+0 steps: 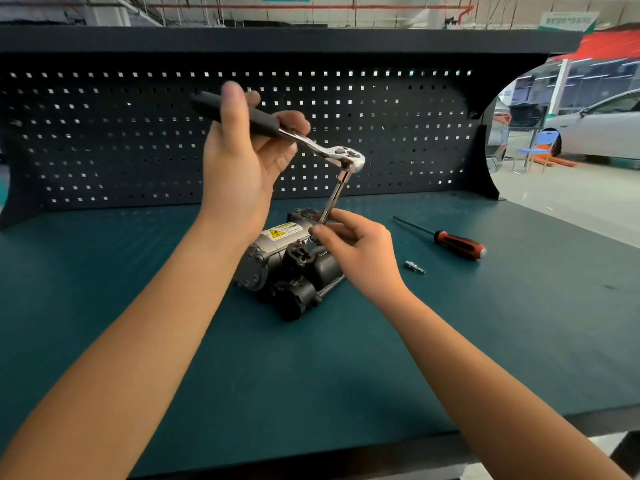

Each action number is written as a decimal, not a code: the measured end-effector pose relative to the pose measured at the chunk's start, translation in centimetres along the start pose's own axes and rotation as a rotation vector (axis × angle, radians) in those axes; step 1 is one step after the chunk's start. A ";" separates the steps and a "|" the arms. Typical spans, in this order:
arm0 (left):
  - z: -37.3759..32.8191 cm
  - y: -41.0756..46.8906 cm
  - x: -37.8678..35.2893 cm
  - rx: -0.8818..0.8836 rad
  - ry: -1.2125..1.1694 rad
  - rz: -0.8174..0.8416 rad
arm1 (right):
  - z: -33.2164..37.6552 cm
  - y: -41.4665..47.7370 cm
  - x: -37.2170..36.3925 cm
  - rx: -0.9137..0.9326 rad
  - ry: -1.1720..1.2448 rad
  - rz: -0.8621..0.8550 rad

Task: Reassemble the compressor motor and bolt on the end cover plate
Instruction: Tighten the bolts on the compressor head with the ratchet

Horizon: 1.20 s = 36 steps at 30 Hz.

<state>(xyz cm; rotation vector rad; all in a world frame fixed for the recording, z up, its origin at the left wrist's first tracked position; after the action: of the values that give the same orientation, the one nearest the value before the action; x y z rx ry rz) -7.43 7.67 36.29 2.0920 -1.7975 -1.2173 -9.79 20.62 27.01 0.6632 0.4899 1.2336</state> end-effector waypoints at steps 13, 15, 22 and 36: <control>3.8 6.5 -4.3 0.590 -0.023 0.028 | -0.6 -0.6 -0.6 0.075 -0.106 0.111; 4.5 6.5 -5.0 0.656 0.023 0.101 | -0.4 -0.6 -0.5 0.053 -0.089 0.170; 3.0 5.8 -2.4 0.520 -0.079 0.089 | 0.5 0.6 -0.2 0.074 -0.056 0.147; -1.1 -5.6 2.1 -0.392 0.404 0.177 | 0.8 0.6 -0.8 0.035 0.033 0.115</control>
<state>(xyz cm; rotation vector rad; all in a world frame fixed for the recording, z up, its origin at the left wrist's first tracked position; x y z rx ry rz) -2.48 6.95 32.83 1.7604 -1.3981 -0.9254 -9.85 19.84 27.99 0.7096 0.5070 1.3483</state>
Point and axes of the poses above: each hand's wrist, its own y-axis towards the middle knuckle, its own x-axis out of the back of the hand, z = x × y, the point moved 2 cm from there along y, towards the middle knuckle, and after that the axes turned 11 degrees about -z, right-handed, at the moved point
